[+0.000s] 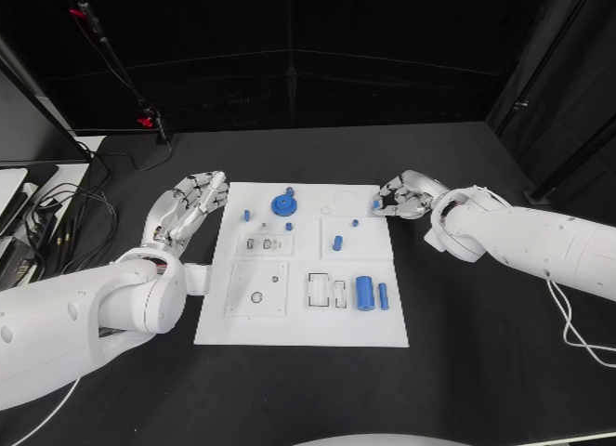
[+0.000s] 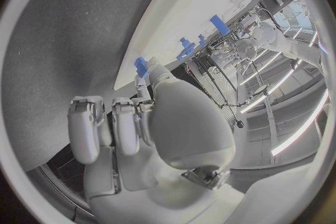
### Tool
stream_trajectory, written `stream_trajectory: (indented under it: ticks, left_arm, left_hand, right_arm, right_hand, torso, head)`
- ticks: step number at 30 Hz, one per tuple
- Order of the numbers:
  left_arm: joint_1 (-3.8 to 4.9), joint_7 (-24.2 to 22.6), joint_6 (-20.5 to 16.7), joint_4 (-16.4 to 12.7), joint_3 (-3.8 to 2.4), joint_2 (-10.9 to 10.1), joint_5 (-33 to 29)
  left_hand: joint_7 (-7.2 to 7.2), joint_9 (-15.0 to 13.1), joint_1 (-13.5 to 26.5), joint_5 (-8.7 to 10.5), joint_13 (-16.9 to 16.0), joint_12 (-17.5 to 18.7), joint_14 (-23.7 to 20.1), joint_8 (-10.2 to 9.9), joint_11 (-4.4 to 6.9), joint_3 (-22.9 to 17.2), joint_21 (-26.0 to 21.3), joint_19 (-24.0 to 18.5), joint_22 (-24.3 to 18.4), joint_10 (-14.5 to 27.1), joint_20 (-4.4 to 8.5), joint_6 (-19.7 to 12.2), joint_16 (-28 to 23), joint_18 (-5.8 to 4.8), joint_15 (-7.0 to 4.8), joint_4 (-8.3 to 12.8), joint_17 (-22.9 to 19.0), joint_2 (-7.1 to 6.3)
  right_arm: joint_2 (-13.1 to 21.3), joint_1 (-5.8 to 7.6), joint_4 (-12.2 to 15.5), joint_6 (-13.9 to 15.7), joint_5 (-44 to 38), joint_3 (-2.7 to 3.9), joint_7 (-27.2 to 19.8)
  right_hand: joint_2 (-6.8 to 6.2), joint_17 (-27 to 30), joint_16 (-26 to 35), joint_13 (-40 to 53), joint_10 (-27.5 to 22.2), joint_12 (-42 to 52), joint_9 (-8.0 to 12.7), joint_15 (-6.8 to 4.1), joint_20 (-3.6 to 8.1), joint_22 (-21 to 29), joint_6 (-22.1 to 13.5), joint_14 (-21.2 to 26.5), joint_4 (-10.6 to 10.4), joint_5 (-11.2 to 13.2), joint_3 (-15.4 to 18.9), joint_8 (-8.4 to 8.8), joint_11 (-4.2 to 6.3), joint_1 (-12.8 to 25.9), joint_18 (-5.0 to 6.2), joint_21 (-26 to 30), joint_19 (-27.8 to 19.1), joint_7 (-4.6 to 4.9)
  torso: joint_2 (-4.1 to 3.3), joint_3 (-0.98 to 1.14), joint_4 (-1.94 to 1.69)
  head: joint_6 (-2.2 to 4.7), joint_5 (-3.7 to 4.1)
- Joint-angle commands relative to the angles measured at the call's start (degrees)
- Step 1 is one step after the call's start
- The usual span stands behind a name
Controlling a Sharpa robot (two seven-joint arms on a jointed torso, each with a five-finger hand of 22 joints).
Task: Assemble the parts on the task board
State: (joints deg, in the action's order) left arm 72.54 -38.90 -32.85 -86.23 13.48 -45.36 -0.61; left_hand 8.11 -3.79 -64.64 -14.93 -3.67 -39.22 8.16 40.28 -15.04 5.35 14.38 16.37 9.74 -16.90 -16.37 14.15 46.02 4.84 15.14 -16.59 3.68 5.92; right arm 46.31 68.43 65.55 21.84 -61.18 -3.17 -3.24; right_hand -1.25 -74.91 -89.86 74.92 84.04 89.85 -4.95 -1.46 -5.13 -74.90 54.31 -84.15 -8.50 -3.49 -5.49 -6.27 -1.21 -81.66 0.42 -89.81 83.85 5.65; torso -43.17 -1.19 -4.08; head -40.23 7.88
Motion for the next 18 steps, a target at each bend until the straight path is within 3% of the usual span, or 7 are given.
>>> stream_trajectory:
  ticks: [1,4,18]
  left_arm:
    - [0.07,-14.2,0.4,-0.2,-0.05,-0.2,0.3]
    - [0.07,-14.2,0.3,-0.1,-0.05,-0.2,0.3]
    - [0.07,-14.0,0.4,-0.1,-0.05,0.0,0.3]
  left_hand:
    - [8.93,-0.1,-0.5,-0.29,-0.1,-0.2,0.2,0.0,-0.02,0.4,0.3,0.2,0.1,-0.5,-0.07,0.4,0.3,0.50,-0.03,-0.1,0.1,0.26]
    - [8.93,-0.1,-0.5,-0.29,-0.1,-0.2,0.2,0.0,-0.02,0.4,0.3,0.2,0.1,-0.5,-0.07,0.4,0.3,0.50,-0.03,-0.1,0.1,0.26]
    - [8.92,-0.1,-0.5,-0.30,-0.1,-0.3,0.3,0.0,-0.02,0.5,0.4,0.2,0.1,-0.5,-0.07,0.4,0.3,0.51,-0.04,-0.1,0.1,0.30]
  right_arm:
    - [-0.1,0.09,0.1,-0.1,-0.3,0.03,0.0]
    - [-0.1,0.09,0.1,-0.1,-0.3,0.03,-0.1]
    - [-0.2,0.09,0.0,-0.4,-0.3,0.03,-0.2]
  right_hand:
    - [0.46,-15.1,-0.1,15.1,6.0,0.1,-0.1,-0.35,0.42,-15.1,0.8,-5.8,0.3,-0.4,0.0,-0.38,0.18,-0.2,-0.42,-0.2,6.2,-0.08]
    - [0.48,-15.1,-0.1,15.1,6.0,0.1,-0.1,-0.34,0.42,-15.1,1.1,-5.8,0.3,-0.4,0.0,-0.45,0.17,-0.3,-0.42,-0.2,6.2,-0.09]
    - [0.36,-15.1,-0.1,15.1,6.0,0.1,-0.1,-0.34,0.43,-15.1,1.2,-5.8,0.4,-0.4,0.1,-0.39,0.17,-0.4,-0.42,-0.2,6.2,-0.12]
  torso:
    - [0.01,0.02,0.01]
    - [-0.01,0.05,-0.15]
    - [-0.02,0.00,-0.09]
  head:
    - [0.12,0.18]
    - [0.15,0.31]
    - [-0.05,0.15]
